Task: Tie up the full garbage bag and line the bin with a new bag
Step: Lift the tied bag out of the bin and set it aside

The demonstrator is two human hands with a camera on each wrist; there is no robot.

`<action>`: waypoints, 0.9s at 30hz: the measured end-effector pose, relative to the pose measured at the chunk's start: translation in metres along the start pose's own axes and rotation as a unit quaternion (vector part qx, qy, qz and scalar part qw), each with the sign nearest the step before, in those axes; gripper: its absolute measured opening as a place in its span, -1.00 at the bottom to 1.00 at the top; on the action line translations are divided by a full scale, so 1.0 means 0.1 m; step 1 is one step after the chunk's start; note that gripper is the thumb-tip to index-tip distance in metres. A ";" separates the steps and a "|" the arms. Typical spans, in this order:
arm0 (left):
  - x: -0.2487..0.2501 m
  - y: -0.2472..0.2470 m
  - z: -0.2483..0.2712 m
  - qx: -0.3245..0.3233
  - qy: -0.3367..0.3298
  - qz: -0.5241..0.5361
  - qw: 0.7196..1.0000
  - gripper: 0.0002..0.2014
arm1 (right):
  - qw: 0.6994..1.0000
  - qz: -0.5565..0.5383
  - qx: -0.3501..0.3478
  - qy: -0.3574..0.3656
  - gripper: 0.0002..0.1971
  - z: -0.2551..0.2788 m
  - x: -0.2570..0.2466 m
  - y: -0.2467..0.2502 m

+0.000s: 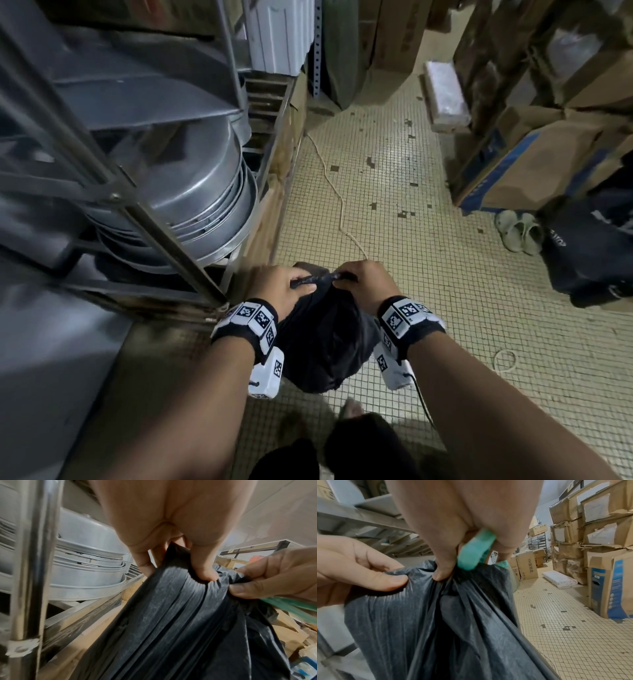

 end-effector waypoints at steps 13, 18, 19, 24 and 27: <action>0.13 0.03 -1.33 0.014 0.069 0.002 0.997 -0.77 | 0.999 -0.033 -0.018 0.000 -0.84 -1.33 0.86 -0.04; -0.05 -0.31 -1.73 -0.010 0.109 -0.008 0.994 -0.67 | 0.997 0.012 -0.076 -0.005 -0.79 -1.64 1.28 -0.32; -0.11 -0.41 -1.78 -0.012 0.126 -0.022 0.992 -0.69 | 0.996 0.027 -0.082 -0.009 -0.79 -1.67 1.37 -0.40; -0.32 -0.79 -2.02 0.002 0.174 0.007 0.985 -0.70 | 0.994 0.031 -0.080 -0.065 -0.76 -1.72 1.79 -0.67; -0.34 -0.86 -2.17 0.001 0.174 0.029 0.984 -0.71 | 0.989 0.114 -0.083 -0.049 -0.71 -1.77 1.89 -0.64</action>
Point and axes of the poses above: each hand's wrist, its own z-axis away from the middle knuckle, its own y-axis out of the back of the hand, x = y × z, the point moved 7 cm from there along -z, towards the middle knuckle, and after that the axes turned 14 degrees about y, right-handed, at the moved point
